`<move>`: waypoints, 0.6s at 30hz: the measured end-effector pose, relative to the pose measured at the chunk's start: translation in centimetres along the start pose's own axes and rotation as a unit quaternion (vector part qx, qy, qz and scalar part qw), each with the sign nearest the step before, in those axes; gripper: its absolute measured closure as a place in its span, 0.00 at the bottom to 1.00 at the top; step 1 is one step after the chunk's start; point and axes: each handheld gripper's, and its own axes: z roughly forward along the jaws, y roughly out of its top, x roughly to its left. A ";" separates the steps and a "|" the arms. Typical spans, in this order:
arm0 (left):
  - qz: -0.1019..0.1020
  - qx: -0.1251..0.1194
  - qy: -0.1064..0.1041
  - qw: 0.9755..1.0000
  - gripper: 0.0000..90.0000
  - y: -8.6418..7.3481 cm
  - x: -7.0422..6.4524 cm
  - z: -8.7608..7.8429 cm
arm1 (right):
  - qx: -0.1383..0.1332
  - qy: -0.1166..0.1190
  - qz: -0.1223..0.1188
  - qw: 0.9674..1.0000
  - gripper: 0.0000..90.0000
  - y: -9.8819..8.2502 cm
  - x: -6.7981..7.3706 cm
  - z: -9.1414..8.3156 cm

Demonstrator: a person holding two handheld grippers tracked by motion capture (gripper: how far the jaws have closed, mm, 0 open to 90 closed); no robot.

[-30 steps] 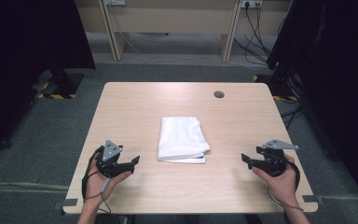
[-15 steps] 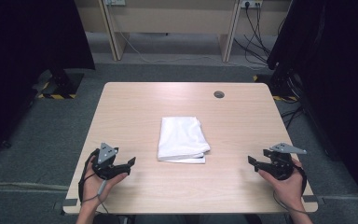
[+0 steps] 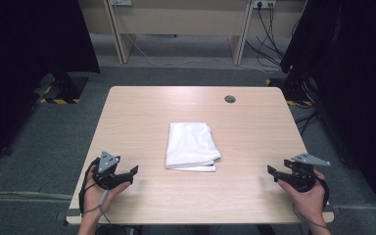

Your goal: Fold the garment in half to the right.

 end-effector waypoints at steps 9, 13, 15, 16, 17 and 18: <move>-0.006 0.001 0.005 1.000 0.25 -0.5 0.5 0.2 | -0.002 -0.013 0.007 1.000 0.28 -0.4 -0.8 -0.2; -0.006 0.002 0.008 1.000 0.26 -0.6 0.6 0.2 | -0.006 -0.020 0.015 1.000 0.28 -0.6 -1.3 -0.4; -0.006 0.002 0.010 1.000 0.25 -0.7 0.7 0.2 | -0.006 -0.022 0.016 1.000 0.28 -0.7 -1.4 -0.5; -0.006 0.002 0.011 1.000 0.25 -0.7 0.7 0.2 | -0.006 -0.023 0.016 1.000 0.28 -0.7 -1.5 -0.5; -0.007 0.001 0.011 1.000 0.25 -0.7 0.7 0.2 | -0.006 -0.024 0.016 1.000 0.28 -0.7 -1.6 -0.6; -0.008 0.000 0.011 1.000 0.25 -0.7 0.8 0.2 | -0.007 -0.025 0.018 1.000 0.28 -0.8 -1.7 -0.6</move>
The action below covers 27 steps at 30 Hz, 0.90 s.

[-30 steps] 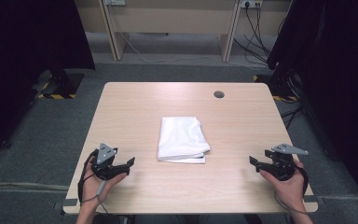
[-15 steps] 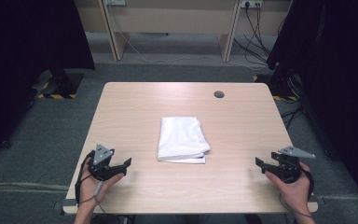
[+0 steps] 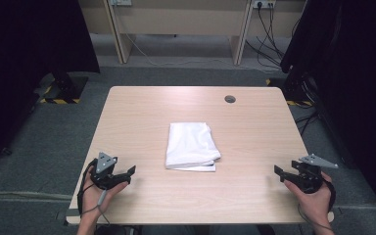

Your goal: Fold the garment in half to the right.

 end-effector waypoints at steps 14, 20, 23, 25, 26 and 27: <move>0.000 0.003 0.002 1.000 0.25 -0.4 0.3 0.5 | -0.005 -0.013 0.012 1.000 0.28 -0.5 -0.9 -0.2; 0.000 0.004 0.002 1.000 0.26 -0.7 0.4 0.7 | -0.002 -0.016 0.013 1.000 0.28 -0.8 -1.1 -0.1; 0.000 0.005 0.003 1.000 0.26 -0.9 0.4 0.9 | -0.001 -0.017 0.017 1.000 0.28 -1.1 -1.2 0.0; -0.001 0.005 0.001 1.000 0.26 -1.1 0.3 1.1 | -0.001 -0.021 0.014 1.000 0.28 -1.3 -1.2 0.1; -0.001 0.008 0.001 1.000 0.26 -1.2 0.3 1.2 | -0.002 -0.021 0.016 1.000 0.28 -1.4 -1.2 0.2; 0.000 0.011 0.002 1.000 0.26 -1.2 0.3 1.2 | -0.001 -0.020 0.016 1.000 0.28 -1.5 -1.2 0.3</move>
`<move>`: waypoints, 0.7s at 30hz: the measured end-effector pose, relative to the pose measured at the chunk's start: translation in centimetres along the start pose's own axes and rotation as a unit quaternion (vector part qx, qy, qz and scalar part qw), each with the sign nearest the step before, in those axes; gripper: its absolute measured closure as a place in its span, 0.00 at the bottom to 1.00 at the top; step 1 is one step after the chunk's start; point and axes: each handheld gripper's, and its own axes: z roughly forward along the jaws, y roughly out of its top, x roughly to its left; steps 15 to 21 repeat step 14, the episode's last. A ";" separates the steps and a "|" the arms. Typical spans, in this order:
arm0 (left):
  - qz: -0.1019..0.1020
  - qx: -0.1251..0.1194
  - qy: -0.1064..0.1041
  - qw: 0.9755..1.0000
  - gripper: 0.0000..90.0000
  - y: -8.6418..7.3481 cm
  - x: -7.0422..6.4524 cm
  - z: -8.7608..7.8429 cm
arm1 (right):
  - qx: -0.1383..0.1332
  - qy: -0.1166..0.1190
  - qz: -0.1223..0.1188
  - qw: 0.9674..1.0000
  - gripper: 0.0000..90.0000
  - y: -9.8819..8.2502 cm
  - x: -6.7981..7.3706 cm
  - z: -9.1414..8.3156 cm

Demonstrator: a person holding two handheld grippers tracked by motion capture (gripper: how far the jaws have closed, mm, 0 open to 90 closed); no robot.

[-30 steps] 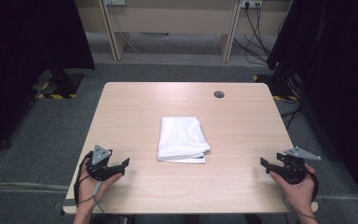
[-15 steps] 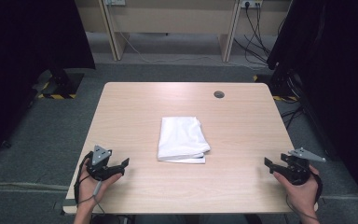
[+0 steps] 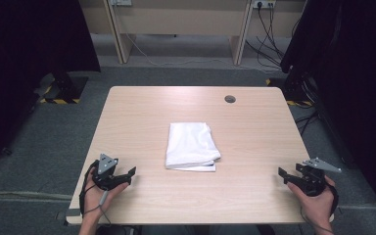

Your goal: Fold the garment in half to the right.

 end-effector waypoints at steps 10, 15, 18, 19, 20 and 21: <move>0.002 -0.004 0.001 1.000 0.26 0.0 -0.1 0.0 | 0.002 0.001 0.005 1.000 0.28 -0.1 0.0 0.0; 0.002 -0.004 0.000 1.000 0.26 0.0 -0.1 0.0 | 0.001 0.003 0.004 1.000 0.27 -0.1 0.0 0.0; 0.002 -0.004 0.000 1.000 0.26 0.0 -0.1 0.0 | 0.001 0.003 0.004 1.000 0.27 -0.1 0.0 0.0; 0.002 -0.004 0.000 1.000 0.26 0.0 -0.1 0.0 | 0.001 0.003 0.004 1.000 0.27 -0.1 0.0 0.0; 0.002 -0.004 0.000 1.000 0.26 0.0 -0.1 0.0 | 0.001 0.003 0.004 1.000 0.27 -0.1 0.0 0.0; 0.002 -0.004 0.000 1.000 0.26 0.0 -0.1 0.0 | 0.001 0.003 0.004 1.000 0.27 -0.1 0.0 0.0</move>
